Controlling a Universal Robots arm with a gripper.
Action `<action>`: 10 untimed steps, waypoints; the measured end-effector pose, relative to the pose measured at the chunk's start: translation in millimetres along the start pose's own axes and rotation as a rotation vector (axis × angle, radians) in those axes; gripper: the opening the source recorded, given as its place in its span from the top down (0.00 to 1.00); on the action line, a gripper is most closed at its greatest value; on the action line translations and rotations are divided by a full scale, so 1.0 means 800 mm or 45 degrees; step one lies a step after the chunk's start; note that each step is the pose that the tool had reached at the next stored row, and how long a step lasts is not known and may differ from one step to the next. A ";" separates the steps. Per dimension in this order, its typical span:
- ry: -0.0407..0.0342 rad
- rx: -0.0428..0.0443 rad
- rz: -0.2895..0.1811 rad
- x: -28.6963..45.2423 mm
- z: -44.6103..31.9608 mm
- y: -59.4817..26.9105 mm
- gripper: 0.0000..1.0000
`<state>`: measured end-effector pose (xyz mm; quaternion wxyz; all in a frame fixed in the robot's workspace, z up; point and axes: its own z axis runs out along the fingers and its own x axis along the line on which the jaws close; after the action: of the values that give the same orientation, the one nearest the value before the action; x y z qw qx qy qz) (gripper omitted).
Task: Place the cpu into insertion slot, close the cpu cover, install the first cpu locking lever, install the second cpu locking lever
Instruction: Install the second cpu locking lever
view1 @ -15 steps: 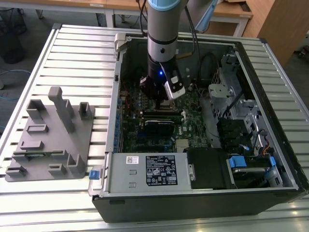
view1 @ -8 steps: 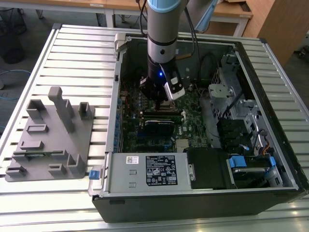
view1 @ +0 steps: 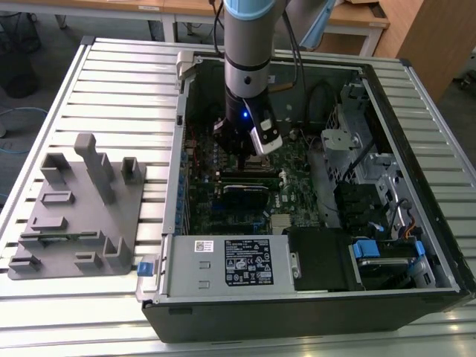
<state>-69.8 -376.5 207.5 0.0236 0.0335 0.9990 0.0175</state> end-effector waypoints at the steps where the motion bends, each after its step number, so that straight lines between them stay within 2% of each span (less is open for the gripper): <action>1: -0.0001 0.000 0.000 0.0003 0.0003 0.000 0.89; 10: -0.0001 0.000 0.000 0.0028 0.0038 0.000 0.89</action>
<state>-71.9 -376.5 204.4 0.0236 0.0337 0.9990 0.0176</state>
